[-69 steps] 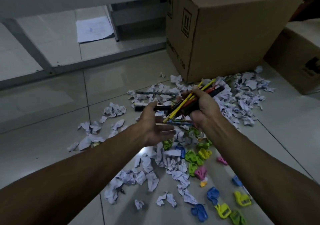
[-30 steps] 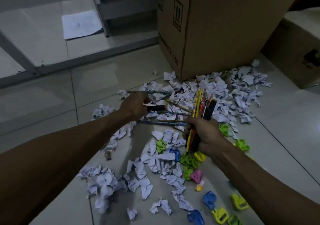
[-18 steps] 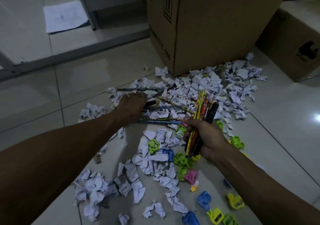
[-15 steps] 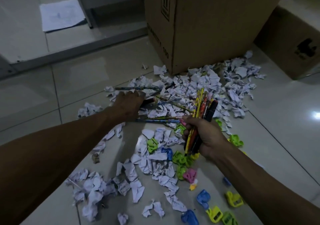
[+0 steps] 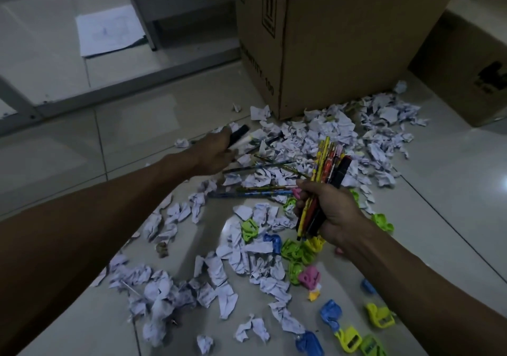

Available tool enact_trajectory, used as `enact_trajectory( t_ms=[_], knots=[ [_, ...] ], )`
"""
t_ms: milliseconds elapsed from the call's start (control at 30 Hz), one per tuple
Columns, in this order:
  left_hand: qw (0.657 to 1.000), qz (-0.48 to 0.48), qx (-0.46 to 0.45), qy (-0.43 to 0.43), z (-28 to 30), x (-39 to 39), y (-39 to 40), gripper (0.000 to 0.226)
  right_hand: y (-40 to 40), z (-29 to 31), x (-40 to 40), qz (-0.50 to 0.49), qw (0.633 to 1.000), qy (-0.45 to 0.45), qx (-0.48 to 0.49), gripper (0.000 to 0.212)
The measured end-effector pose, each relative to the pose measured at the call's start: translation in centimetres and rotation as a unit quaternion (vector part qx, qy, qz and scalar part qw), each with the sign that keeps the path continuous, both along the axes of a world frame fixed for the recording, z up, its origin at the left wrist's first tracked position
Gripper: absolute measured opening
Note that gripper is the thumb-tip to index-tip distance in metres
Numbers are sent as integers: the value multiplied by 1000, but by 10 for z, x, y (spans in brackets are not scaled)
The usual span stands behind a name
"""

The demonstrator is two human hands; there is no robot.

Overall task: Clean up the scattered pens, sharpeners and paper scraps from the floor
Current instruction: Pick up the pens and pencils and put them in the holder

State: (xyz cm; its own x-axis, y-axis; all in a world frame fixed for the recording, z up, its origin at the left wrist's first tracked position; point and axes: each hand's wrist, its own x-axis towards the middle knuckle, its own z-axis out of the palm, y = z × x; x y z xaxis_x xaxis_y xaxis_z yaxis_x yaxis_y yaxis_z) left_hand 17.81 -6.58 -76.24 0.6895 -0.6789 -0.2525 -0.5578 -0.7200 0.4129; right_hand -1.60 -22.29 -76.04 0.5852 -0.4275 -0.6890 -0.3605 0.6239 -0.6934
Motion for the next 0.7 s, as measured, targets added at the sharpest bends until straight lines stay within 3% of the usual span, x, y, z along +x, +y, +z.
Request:
enact_trajectory(
  t_ms=[133, 367, 700],
  knots=[
    [998, 5, -66, -20, 12, -8, -30, 29, -5, 1, -2, -16, 1000, 2, 2, 17],
    [990, -73, 78, -91, -15, -26, -69, 37, -15, 0, -16, -18, 1000, 6, -3, 8],
    [974, -131, 103, -154, -21, -23, -67, 27, -29, 5, -29, -47, 999, 5, -5, 7]
  ],
)
